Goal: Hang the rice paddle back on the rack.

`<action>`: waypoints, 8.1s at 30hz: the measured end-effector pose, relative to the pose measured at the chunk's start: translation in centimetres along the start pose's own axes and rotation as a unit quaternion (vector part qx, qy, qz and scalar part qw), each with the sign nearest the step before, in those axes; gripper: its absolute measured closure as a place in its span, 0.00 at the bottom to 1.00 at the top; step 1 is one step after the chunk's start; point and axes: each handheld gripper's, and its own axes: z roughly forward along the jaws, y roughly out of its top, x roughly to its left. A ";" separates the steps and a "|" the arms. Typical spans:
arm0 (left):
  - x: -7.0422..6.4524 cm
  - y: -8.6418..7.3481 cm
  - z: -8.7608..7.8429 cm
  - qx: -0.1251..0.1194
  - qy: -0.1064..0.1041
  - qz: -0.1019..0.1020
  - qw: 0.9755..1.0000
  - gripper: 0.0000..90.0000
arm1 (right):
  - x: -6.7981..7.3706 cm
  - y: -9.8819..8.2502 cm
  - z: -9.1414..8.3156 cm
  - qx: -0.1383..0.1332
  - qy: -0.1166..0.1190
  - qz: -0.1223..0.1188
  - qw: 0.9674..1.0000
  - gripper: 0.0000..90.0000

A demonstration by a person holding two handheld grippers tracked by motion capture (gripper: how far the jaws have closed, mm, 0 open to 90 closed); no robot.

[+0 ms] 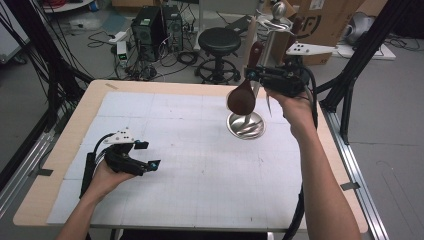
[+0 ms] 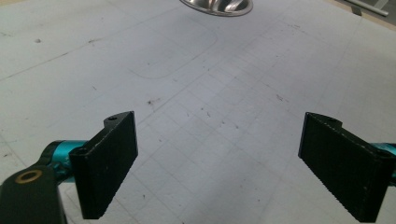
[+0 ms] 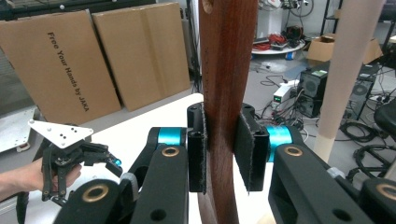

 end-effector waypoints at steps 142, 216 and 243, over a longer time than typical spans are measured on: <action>-0.3 -0.1 0.4 0.009 -0.008 0.009 1.000 0.14 | -2.9 0.4 -2.3 -0.031 -0.068 0.030 0.997 0.68; -0.1 -0.2 0.7 0.018 -0.007 0.002 1.000 0.13 | 2.0 -11.6 0.6 0.028 -0.013 0.016 0.999 0.17; -0.1 -0.2 0.3 0.019 0.003 -0.001 1.000 0.08 | 3.3 -16.6 1.6 0.086 -0.016 0.005 0.996 0.10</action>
